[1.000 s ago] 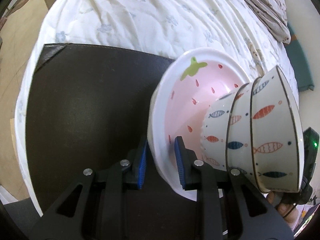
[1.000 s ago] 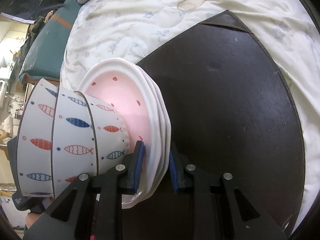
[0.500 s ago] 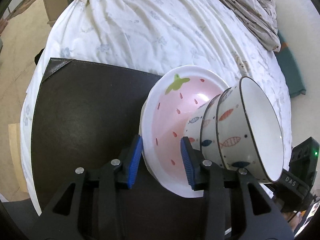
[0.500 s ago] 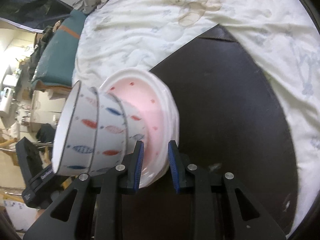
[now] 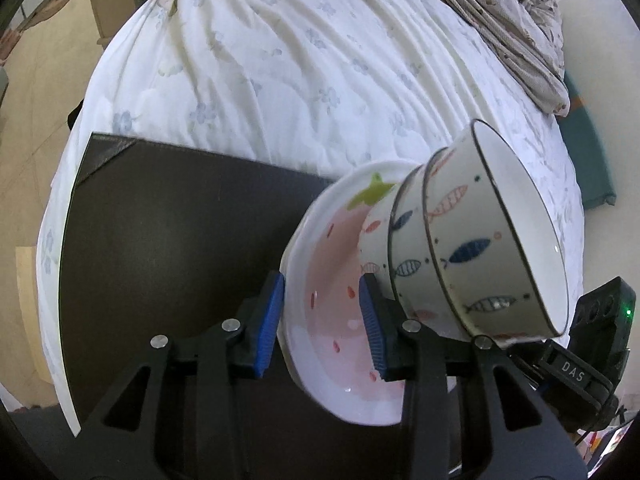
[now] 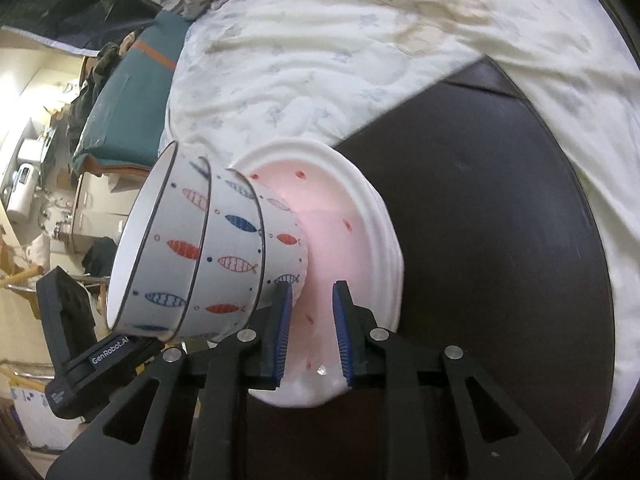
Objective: Organize plates and bowls
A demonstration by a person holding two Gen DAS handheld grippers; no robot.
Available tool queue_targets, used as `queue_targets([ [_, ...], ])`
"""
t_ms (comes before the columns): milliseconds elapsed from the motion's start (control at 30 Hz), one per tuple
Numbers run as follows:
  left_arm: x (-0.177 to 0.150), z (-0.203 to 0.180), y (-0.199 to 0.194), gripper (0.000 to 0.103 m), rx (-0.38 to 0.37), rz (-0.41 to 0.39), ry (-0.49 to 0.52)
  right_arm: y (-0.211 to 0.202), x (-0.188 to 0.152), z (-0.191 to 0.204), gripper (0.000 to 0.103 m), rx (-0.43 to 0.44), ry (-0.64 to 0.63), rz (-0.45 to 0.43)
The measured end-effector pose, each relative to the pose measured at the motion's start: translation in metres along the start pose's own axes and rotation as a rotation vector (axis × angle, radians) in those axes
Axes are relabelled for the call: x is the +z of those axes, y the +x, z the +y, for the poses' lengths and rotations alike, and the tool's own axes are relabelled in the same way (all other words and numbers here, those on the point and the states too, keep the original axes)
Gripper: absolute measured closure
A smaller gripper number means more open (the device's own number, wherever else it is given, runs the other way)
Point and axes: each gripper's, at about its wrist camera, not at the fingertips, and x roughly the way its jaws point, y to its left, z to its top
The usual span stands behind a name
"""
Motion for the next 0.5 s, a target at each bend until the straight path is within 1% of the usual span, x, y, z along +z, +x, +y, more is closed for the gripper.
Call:
queue_targets([
  [67,0.004,0.001,0.002,0.069,-0.005,-0.001,0.007,0.003,0.003,-0.001,0.079,0.008,0.009,-0.002],
  [133,0.006,0.005,0.003,0.069,-0.011,0.012,-0.017,0.007,0.005,-0.001,0.079,-0.02,-0.002,-0.001],
  [200,0.006,0.009,0.004,0.069,-0.008,0.026,-0.047,0.01,0.005,-0.002,0.079,-0.027,-0.004,0.01],
  [267,0.005,0.011,-0.001,0.067,-0.01,0.023,-0.057,0.005,0.005,-0.002,0.079,-0.035,-0.009,-0.006],
  [300,0.004,0.012,-0.007,0.067,-0.011,0.0,-0.063,0.001,0.005,-0.001,0.079,-0.038,-0.013,-0.021],
  [367,0.005,0.015,-0.025,0.067,-0.05,-0.066,-0.089,-0.013,0.006,-0.001,0.079,-0.03,-0.014,-0.068],
  [400,0.005,0.016,-0.031,0.067,-0.065,-0.092,-0.102,-0.023,0.007,-0.003,0.079,-0.012,0.0,-0.105],
  [467,0.007,0.018,-0.049,0.067,-0.123,-0.169,-0.134,-0.043,0.008,-0.008,0.079,0.066,0.049,-0.166],
  [500,0.009,0.018,-0.054,0.067,-0.148,-0.194,-0.138,-0.05,0.009,-0.009,0.078,0.112,0.068,-0.187],
])
